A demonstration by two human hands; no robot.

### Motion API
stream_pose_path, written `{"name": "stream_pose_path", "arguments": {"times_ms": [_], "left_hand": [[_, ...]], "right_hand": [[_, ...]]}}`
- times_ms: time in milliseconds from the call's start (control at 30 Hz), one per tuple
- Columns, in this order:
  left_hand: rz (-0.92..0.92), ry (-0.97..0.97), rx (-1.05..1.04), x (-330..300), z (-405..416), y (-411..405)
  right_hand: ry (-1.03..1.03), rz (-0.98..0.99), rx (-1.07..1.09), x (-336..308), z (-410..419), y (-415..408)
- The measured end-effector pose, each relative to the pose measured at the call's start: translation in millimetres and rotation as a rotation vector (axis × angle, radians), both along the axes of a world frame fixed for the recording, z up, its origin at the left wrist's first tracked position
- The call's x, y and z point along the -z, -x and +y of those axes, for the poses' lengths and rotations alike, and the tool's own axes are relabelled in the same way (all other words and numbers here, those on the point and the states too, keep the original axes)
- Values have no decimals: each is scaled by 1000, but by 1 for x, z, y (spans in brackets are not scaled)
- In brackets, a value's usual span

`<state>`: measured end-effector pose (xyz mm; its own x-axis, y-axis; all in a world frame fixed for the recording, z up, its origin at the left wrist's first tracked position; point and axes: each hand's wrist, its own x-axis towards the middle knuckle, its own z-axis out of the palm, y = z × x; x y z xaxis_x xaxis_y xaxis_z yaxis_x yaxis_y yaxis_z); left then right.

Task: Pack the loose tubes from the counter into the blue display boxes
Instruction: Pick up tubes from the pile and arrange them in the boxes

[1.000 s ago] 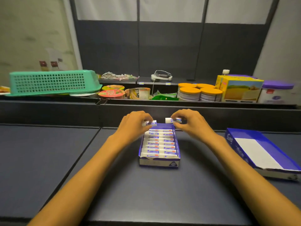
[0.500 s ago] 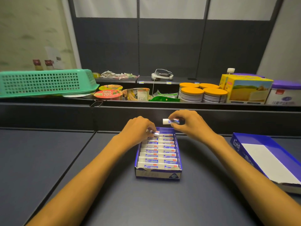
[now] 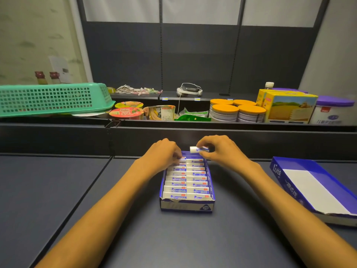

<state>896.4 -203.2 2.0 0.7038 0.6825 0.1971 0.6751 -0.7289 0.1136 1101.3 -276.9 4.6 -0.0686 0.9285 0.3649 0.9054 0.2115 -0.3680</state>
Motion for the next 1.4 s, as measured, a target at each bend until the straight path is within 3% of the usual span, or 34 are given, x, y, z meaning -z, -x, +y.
{"name": "stream_pose_path", "arguments": {"times_ms": [400, 900, 1067, 1200, 1400], "left_hand": [[-36, 0, -4, 2, 0, 5], [-33, 38, -3, 0, -1, 4], [-69, 59, -40, -11, -9, 16], [-173, -82, -126, -26, -24, 46], [-90, -175, -298, -26, -57, 111]], "right_hand": [[155, -261, -9, -1, 10, 18], [220, -185, 15, -2, 13, 18], [90, -97, 55, -11, 1, 15], [-91, -13, 82, -26, -11, 20], [-69, -130, -49, -24, -24, 80]]}}
